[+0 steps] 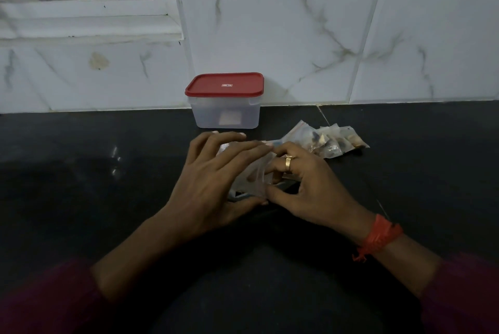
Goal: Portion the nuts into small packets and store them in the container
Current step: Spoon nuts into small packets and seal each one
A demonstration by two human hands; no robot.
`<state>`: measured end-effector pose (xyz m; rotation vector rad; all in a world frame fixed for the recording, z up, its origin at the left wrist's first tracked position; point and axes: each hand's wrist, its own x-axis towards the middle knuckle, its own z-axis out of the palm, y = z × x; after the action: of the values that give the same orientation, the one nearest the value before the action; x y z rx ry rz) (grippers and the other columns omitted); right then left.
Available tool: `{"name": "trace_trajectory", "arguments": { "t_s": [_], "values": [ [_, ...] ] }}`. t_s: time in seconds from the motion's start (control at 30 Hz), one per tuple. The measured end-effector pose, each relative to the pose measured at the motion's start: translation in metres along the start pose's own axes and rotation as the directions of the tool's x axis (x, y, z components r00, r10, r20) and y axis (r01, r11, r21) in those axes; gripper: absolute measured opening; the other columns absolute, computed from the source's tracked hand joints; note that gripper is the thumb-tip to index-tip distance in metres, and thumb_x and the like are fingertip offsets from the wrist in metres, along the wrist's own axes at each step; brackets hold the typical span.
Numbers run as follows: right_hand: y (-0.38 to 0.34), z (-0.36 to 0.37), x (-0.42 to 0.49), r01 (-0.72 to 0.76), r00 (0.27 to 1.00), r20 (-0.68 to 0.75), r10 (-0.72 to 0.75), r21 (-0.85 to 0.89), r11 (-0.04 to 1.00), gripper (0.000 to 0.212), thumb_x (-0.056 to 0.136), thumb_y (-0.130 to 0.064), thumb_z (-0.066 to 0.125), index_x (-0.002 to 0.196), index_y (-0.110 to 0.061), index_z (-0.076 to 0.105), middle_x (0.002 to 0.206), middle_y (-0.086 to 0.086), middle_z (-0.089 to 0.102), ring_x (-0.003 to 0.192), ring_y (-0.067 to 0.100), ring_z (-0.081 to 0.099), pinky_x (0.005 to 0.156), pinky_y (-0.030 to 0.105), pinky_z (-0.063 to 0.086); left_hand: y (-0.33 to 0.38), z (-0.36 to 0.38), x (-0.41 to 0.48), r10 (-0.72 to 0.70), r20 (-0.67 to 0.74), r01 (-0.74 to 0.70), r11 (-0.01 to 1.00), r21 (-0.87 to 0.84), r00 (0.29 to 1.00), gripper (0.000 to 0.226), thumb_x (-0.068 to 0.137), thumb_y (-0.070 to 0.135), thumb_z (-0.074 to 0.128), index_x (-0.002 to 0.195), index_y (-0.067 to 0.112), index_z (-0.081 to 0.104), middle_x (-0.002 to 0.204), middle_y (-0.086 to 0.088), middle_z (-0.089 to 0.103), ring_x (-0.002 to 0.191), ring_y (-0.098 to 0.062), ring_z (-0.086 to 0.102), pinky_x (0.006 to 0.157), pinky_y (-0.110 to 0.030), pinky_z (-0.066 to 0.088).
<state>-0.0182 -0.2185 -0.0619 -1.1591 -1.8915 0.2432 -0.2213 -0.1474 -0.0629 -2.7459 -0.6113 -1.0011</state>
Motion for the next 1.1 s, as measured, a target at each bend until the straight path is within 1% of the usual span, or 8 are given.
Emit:
{"name": "trace_trajectory", "arguments": {
  "t_s": [0.17, 0.23, 0.3, 0.4, 0.6, 0.77, 0.9, 1.1],
  "values": [
    [-0.001, -0.012, 0.003, -0.043, 0.996, -0.086, 0.039, -0.044, 0.998, 0.019, 0.086, -0.009, 0.07, 0.096, -0.025, 0.073, 0.106, -0.005, 0.061, 0.096, 0.008, 0.062, 0.08, 0.019, 0.05, -0.004, -0.007, -0.001, -0.105, -0.1, 0.102, 0.994, -0.03, 0.989, 0.071, 0.08, 0.067, 0.064, 0.137, 0.027, 0.052, 0.133, 0.001, 0.063, 0.119, -0.022, 0.058, 0.098, -0.049, 0.042],
    [0.001, -0.026, 0.005, -0.103, 0.989, -0.127, 0.069, -0.285, 0.953, 0.011, 0.088, -0.033, 0.065, 0.098, -0.033, 0.066, 0.096, -0.014, 0.059, 0.082, 0.004, 0.058, 0.071, 0.026, 0.051, -0.007, -0.012, 0.0, -0.2, -0.148, 0.192, 0.979, -0.066, 0.969, 0.074, 0.076, 0.068, 0.068, 0.133, 0.023, 0.058, 0.129, 0.001, 0.064, 0.113, -0.018, 0.056, 0.093, -0.038, 0.041],
    [0.004, -0.038, 0.006, -0.161, 0.985, -0.05, 0.163, -0.582, 0.797, 0.035, 0.084, -0.066, 0.048, 0.1, -0.038, 0.06, 0.081, -0.017, 0.056, 0.073, 0.001, 0.053, 0.068, 0.032, 0.052, -0.009, -0.015, 0.002, -0.287, -0.171, 0.263, 0.953, -0.15, 0.943, 0.075, 0.074, 0.063, 0.073, 0.132, 0.017, 0.059, 0.124, 0.0, 0.065, 0.101, -0.012, 0.057, 0.085, -0.027, 0.041],
    [0.009, -0.044, 0.008, -0.197, 0.943, 0.071, 0.326, -0.671, 0.715, 0.056, 0.075, -0.084, 0.038, 0.102, -0.039, 0.058, 0.068, -0.015, 0.056, 0.074, 0.006, 0.057, 0.077, 0.031, 0.048, -0.01, -0.017, 0.002, -0.387, -0.178, 0.316, 0.89, -0.33, 0.905, 0.071, 0.073, 0.048, 0.084, 0.127, 0.011, 0.056, 0.118, 0.003, 0.062, 0.087, -0.002, 0.058, 0.07, -0.011, 0.047],
    [0.015, -0.04, 0.007, -0.254, 0.947, 0.082, 0.31, -0.4, 0.881, 0.016, 0.081, -0.044, 0.078, 0.092, -0.033, 0.073, 0.062, -0.013, 0.064, 0.064, -0.004, 0.062, 0.058, 0.011, 0.043, -0.02, -0.013, -0.001, -0.488, -0.116, 0.387, 0.796, -0.466, 0.865, 0.07, 0.066, 0.045, 0.086, 0.119, 0.016, 0.052, 0.114, 0.012, 0.061, 0.083, -0.008, 0.065, 0.063, -0.02, 0.055],
    [0.013, -0.042, 0.01, -0.259, 0.965, -0.09, 0.247, -0.167, 0.952, 0.017, 0.084, -0.023, 0.079, 0.1, -0.027, 0.077, 0.073, -0.014, 0.066, 0.067, -0.001, 0.06, 0.058, 0.009, 0.045, -0.027, -0.012, -0.001, -0.443, -0.049, 0.377, 0.811, -0.448, 0.895, 0.074, 0.062, 0.048, 0.087, 0.12, 0.019, 0.052, 0.121, 0.006, 0.063, 0.083, -0.009, 0.067, 0.064, -0.019, 0.056],
    [0.011, -0.039, 0.01, -0.199, 0.968, -0.161, 0.19, -0.039, 0.979, 0.018, 0.09, -0.021, 0.073, 0.107, -0.024, 0.076, 0.088, -0.012, 0.071, 0.079, 0.004, 0.067, 0.065, 0.013, 0.053, -0.03, -0.013, -0.002, -0.412, -0.022, 0.36, 0.82, -0.444, 0.911, 0.073, 0.062, 0.05, 0.085, 0.12, 0.021, 0.052, 0.122, 0.011, 0.06, 0.086, -0.009, 0.066, 0.066, -0.021, 0.057],
    [0.011, -0.041, 0.011, 0.038, 0.974, -0.196, -0.115, -0.358, 0.933, 0.018, 0.099, -0.022, 0.061, 0.11, -0.013, 0.072, 0.091, -0.005, 0.073, 0.079, 0.005, 0.067, 0.07, 0.022, 0.056, -0.03, -0.013, -0.001, -0.383, -0.045, 0.327, 0.84, -0.433, 0.923, 0.07, 0.066, 0.052, 0.086, 0.12, 0.021, 0.054, 0.119, 0.013, 0.06, 0.091, -0.007, 0.064, 0.069, -0.019, 0.055]
  ]
}}
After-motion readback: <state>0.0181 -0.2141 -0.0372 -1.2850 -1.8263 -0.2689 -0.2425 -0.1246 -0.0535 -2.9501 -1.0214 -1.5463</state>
